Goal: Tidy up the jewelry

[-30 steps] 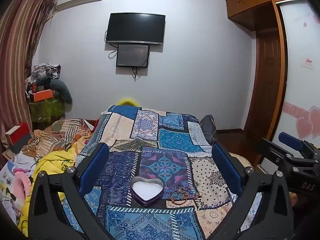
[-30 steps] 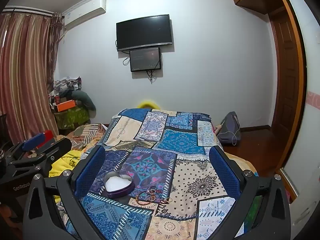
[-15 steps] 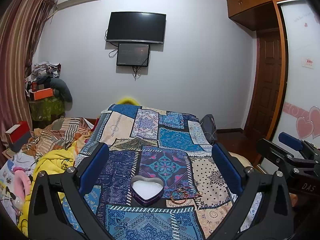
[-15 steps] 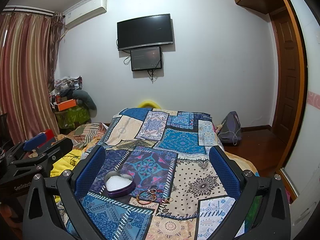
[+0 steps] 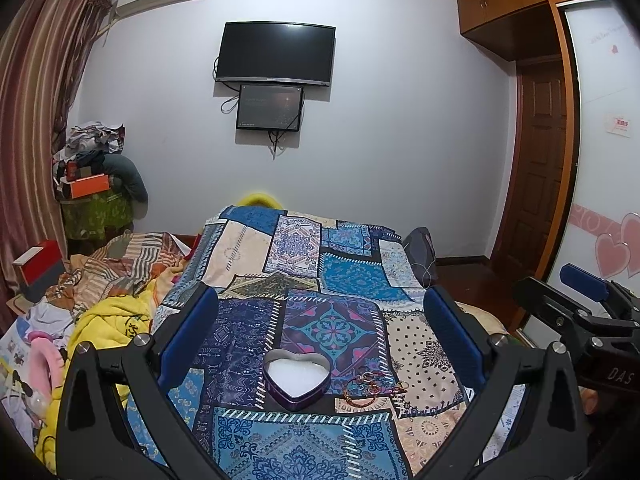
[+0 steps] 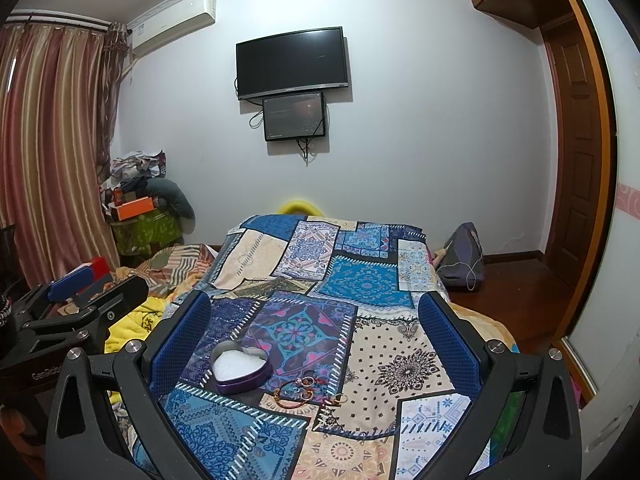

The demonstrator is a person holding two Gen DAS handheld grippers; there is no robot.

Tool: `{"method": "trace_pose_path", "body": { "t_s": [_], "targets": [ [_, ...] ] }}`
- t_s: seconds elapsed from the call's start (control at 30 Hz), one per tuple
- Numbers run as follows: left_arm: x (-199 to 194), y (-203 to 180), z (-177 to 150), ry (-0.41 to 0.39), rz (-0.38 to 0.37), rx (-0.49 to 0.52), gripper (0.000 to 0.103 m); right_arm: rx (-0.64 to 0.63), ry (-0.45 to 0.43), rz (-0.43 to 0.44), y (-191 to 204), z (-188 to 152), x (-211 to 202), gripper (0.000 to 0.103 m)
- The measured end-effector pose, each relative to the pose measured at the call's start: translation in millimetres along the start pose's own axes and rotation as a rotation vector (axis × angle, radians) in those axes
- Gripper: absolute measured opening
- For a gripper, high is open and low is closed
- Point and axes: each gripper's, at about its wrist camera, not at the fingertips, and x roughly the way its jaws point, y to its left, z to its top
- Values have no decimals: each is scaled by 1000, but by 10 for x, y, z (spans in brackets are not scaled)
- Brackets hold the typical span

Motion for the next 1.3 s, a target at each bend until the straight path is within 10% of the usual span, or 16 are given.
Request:
{"method": "trace_pose_path", "body": {
  "t_s": [1.3],
  "targets": [
    [56, 1, -3, 14, -4, 3, 103, 0, 16, 3, -13, -64, 83, 103]
  ]
}}
